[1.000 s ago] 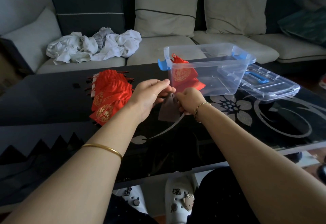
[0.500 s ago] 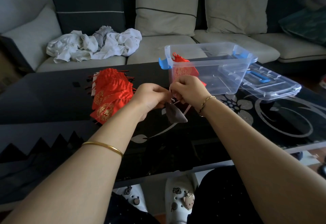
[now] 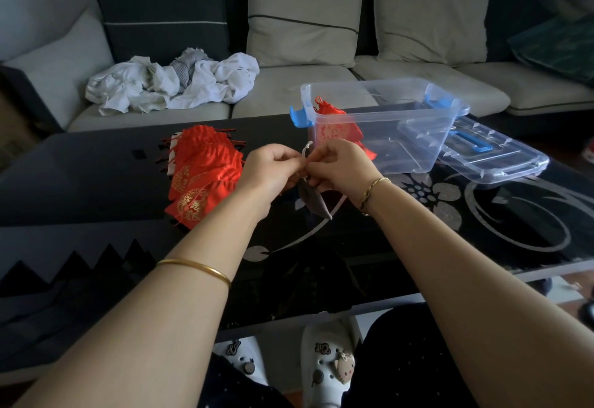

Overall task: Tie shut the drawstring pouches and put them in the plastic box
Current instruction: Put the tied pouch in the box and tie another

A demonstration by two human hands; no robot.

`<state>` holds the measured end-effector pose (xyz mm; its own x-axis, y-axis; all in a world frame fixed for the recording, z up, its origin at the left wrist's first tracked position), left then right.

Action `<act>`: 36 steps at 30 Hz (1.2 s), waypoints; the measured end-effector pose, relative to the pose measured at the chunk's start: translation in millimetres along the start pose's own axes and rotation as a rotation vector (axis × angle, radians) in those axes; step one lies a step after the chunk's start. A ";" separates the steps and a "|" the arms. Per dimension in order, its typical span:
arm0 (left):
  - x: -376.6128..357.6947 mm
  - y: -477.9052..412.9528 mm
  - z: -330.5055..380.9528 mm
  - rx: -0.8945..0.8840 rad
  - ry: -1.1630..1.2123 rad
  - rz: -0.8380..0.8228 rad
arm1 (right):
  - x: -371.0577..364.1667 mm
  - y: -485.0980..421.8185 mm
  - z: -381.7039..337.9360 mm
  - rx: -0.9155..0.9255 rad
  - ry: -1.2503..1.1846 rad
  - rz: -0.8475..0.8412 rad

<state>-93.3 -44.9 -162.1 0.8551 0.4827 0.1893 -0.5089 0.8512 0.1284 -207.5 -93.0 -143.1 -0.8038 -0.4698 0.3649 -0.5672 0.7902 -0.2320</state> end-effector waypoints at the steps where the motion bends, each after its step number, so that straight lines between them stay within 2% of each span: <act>1: 1.1 0.6 2.8 -0.021 -0.014 0.016 | 1.3 0.1 -0.6 0.010 -0.003 0.010; 5: 2.9 2.8 8.8 -0.070 -0.063 0.056 | 4.0 0.4 0.4 0.028 -0.012 0.055; 12: 12.5 3.1 13.0 -0.104 -0.079 0.216 | 8.2 -4.3 -11.3 0.157 0.239 0.185; 17: 13.1 4.6 13.6 -0.061 0.001 0.184 | 11.7 -3.0 -16.3 0.197 0.293 0.202; 21: 9.6 9.9 19.7 -0.119 -0.127 0.169 | 12.6 -3.6 -20.8 0.226 0.353 0.187; 29: 6.0 32.4 49.6 -0.341 -0.463 0.294 | -15.7 -11.9 -31.7 0.318 0.808 0.024; 32: 5.6 32.9 51.2 -0.405 -0.504 0.289 | -15.4 -12.7 -27.4 0.275 0.730 0.016; 36: 7.8 27.7 45.3 -0.402 -0.453 0.252 | -2.5 -7.6 -8.0 0.099 0.302 0.043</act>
<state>-105.3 -26.9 -112.9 0.5436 0.6177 0.5682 -0.5363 0.7764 -0.3310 -199.7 -94.6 -135.0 -0.7463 -0.2867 0.6007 -0.5603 0.7578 -0.3344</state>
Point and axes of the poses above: each hand's wrist, its own y-axis away from the middle knuckle, its own x-axis out of the back of the hand, z = x × y, the point moved 10 cm from there along -y, towards the middle knuckle, and after that the axes turned 8 degrees about x, right-handed, at the moved point
